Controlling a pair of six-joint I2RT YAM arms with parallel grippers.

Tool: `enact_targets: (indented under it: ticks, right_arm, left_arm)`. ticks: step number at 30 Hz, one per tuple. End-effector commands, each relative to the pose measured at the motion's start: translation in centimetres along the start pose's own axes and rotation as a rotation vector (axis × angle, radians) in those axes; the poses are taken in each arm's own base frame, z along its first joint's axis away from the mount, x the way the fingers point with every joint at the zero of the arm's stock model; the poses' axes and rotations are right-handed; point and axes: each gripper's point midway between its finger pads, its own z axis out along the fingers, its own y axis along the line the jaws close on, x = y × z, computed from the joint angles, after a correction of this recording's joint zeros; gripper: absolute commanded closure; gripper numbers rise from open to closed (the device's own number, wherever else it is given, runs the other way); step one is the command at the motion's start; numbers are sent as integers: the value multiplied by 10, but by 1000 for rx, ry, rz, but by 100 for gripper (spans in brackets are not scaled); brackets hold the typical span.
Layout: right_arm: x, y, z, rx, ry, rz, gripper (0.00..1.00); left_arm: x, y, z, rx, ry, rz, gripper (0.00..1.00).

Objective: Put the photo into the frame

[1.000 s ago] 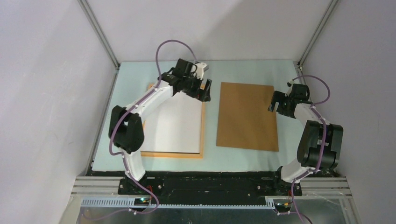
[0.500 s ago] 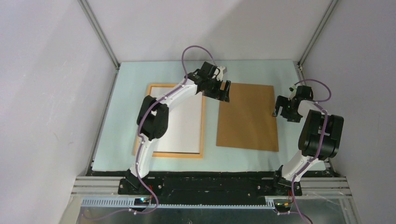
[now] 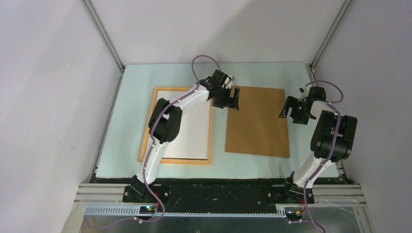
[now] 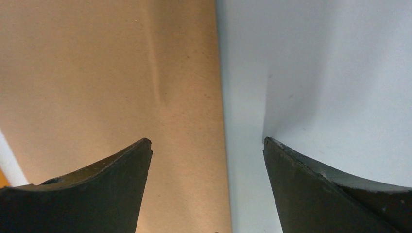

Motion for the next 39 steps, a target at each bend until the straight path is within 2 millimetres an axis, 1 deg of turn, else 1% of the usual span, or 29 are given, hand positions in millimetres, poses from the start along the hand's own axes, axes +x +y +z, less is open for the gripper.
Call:
enact_targets:
  ticks: [1, 10, 17, 19, 22, 26, 30, 32, 33, 36, 39]
  right_arm:
    - [20, 18, 7, -91, 97, 61, 11]
    - [26, 33, 13, -121, 154, 36, 12]
    - [29, 40, 17, -164, 193, 54, 13]
    - [31, 43, 17, -182, 207, 60, 14]
    - [30, 54, 12, -235, 213, 63, 15]
    - [19, 74, -5, -330, 182, 62, 16]
    - [7, 103, -32, -456, 140, 62, 17]
    - [0, 118, -52, -515, 105, 40, 18]
    - [0, 122, -57, -530, 105, 36, 18]
    - [-4, 141, -81, -606, 77, 0, 19]
    - [-2, 156, -100, -669, 70, -30, 19]
  left_arm:
    - [4, -6, 8, 24, 15, -48, 1]
    - [27, -8, 25, 67, 93, -115, 2]
    - [45, -16, 34, 102, 149, -145, 2]
    - [51, -19, 35, 113, 166, -153, 2]
    - [54, -22, 36, 123, 174, -159, 2]
    - [55, -25, 35, 133, 177, -167, 2]
    - [55, -28, 32, 141, 174, -162, 2]
    - [53, -28, 29, 142, 167, -157, 2]
    - [53, -28, 29, 139, 167, -155, 2]
    - [51, -30, 26, 147, 159, -142, 1]
    - [48, -33, 23, 161, 156, -133, 1]
